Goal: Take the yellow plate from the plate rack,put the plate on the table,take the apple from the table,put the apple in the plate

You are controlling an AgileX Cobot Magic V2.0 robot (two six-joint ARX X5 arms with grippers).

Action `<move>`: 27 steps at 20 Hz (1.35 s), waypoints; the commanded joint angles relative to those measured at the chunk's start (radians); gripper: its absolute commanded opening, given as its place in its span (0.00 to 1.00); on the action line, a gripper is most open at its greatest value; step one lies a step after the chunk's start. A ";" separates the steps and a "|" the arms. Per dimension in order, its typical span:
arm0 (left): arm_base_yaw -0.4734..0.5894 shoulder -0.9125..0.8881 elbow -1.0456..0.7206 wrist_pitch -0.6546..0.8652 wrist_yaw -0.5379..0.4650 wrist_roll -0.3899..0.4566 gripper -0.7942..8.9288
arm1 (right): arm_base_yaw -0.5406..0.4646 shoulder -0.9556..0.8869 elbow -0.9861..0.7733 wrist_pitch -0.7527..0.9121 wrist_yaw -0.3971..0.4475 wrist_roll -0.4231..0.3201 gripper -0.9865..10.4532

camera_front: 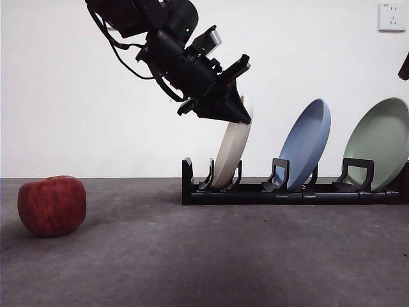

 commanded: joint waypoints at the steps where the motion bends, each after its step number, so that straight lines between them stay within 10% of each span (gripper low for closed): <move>1: 0.013 -0.023 0.029 -0.004 -0.016 -0.019 0.07 | 0.001 0.002 0.005 -0.002 -0.003 -0.012 0.08; 9: 0.019 -0.204 0.036 -0.027 0.143 -0.040 0.07 | 0.001 0.002 0.005 -0.002 -0.003 -0.011 0.08; 15: -0.024 -0.400 0.036 -0.351 0.175 0.004 0.07 | 0.001 0.002 0.005 -0.011 -0.003 -0.011 0.08; 27: -0.340 -0.515 0.032 -0.869 -0.206 0.203 0.07 | 0.001 0.002 0.005 -0.009 -0.003 -0.010 0.08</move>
